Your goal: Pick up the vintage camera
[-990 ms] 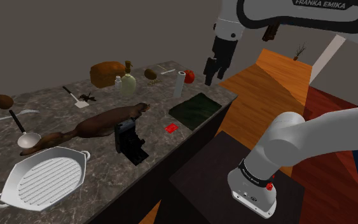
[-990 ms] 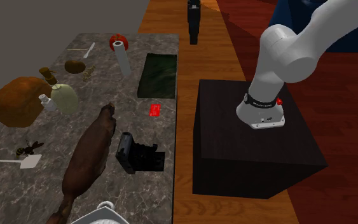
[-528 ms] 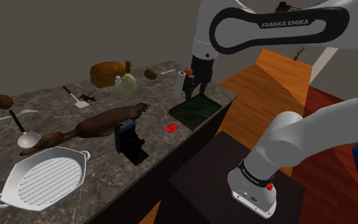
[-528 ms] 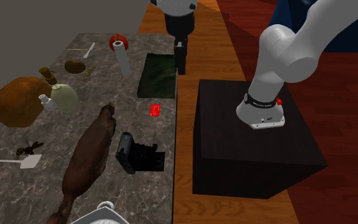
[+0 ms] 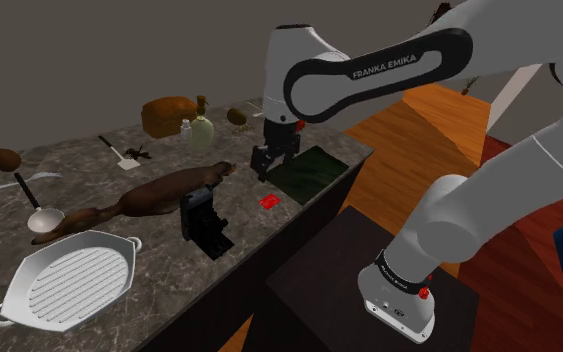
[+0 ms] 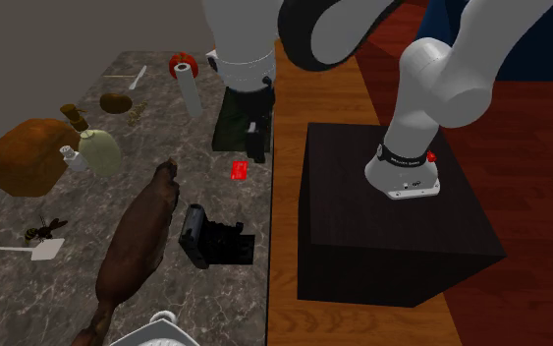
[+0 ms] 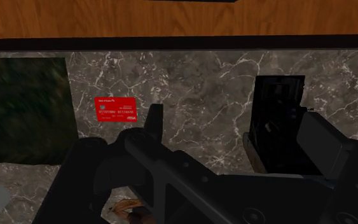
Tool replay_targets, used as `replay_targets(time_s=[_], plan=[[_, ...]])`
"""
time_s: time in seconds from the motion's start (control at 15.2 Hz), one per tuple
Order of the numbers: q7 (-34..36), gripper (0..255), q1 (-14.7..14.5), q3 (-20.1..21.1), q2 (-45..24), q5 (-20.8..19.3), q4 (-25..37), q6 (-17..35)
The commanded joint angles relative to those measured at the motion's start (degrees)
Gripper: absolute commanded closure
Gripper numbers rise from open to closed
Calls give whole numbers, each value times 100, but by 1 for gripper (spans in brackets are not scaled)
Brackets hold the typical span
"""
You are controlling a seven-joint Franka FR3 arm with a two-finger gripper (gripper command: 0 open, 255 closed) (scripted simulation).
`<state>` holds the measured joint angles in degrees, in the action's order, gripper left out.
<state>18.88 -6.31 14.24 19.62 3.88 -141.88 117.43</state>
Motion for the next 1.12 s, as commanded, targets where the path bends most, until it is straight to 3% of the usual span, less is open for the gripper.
replay_targets(time_s=[0.0,0.53,1.06], plan=[[214,0,-24,142,-405,-17,31,359],[1212,0,-151,544,-2210,-495,701,1363],[2074,0,-511,498,-3817,-1163,1611,1904]])
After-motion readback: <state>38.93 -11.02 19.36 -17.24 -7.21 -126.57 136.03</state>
